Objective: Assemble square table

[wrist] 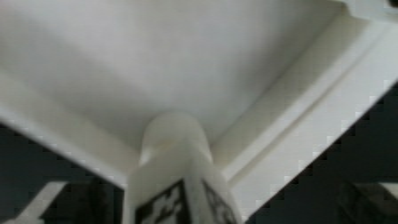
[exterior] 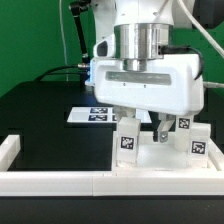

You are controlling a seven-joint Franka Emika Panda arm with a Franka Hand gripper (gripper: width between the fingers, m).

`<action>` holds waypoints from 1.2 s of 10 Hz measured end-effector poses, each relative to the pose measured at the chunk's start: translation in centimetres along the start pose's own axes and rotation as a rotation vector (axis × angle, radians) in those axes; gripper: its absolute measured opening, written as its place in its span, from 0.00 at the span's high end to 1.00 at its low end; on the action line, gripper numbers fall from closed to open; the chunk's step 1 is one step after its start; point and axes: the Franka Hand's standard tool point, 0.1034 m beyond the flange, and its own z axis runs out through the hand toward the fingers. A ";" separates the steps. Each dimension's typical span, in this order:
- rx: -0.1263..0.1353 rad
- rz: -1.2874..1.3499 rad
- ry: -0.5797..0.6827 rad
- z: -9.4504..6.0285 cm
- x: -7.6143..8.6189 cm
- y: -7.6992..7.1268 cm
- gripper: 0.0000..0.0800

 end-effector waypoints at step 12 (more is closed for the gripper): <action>-0.027 0.578 -0.046 0.1 0.6 0.4 0.64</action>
Offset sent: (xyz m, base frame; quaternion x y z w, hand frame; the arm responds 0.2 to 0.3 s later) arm 0.0000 0.0000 0.0000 0.0000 0.0000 0.0650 0.9979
